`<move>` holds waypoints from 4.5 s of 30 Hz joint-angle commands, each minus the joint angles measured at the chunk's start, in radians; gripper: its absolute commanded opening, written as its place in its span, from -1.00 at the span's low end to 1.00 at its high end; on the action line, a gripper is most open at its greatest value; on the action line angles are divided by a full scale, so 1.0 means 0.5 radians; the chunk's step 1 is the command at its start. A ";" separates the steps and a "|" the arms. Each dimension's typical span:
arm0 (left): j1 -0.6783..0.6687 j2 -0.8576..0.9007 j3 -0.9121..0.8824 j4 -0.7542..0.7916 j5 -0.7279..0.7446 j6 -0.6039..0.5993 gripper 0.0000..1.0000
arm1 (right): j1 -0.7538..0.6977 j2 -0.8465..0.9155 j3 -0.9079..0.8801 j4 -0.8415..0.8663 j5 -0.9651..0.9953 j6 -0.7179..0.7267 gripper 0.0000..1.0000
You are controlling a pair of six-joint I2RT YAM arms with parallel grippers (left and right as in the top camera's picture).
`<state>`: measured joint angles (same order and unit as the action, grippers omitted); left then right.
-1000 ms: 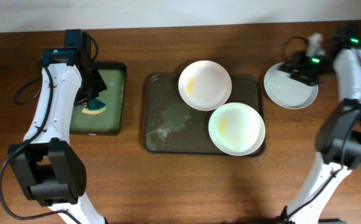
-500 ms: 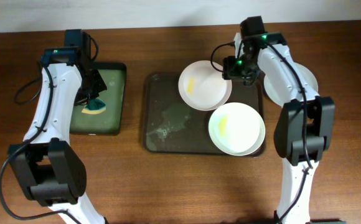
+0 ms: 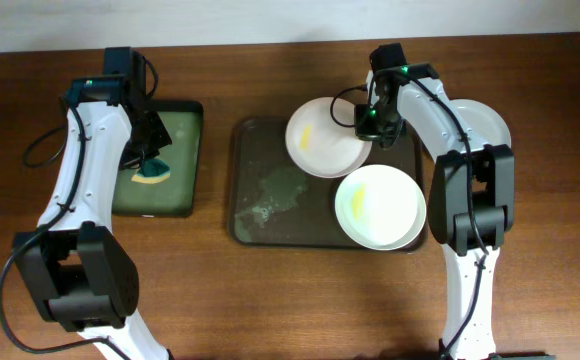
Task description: Clean dirty plates on tray and stack at the side
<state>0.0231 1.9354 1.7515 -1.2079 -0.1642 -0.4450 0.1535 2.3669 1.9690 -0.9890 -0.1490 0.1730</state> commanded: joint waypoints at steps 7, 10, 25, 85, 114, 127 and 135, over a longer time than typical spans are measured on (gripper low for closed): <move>-0.060 -0.038 -0.008 0.043 0.268 0.034 -1.00 | 0.170 0.023 0.018 -0.134 -0.270 0.002 -0.92; -0.130 -0.038 -0.008 0.060 0.372 0.033 -1.00 | 0.244 0.023 0.017 -0.180 -0.270 0.001 -0.92; -0.478 -0.037 -0.009 0.135 0.488 -0.027 -1.00 | 0.401 0.023 -0.101 -0.269 -0.258 0.002 -0.92; -0.404 -0.055 -0.875 1.020 0.425 -0.227 -1.00 | 0.399 0.023 -0.272 -0.130 -0.256 0.024 -0.92; -0.693 0.373 -0.784 1.355 0.117 -0.345 -1.00 | 0.399 0.023 -0.272 -0.123 -0.256 0.040 -0.92; -0.633 0.366 -0.300 0.610 -0.921 -0.152 -1.00 | 0.399 0.018 -0.263 -0.111 -0.146 0.039 -0.92; -0.579 0.102 0.130 0.349 -0.568 -0.214 -1.00 | 0.400 -0.083 0.008 -0.218 -0.036 -0.082 -0.92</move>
<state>-0.2813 2.0884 1.7737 -1.0279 -0.5190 -0.5419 0.3668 2.3497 1.9072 -1.0794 -0.2607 0.1791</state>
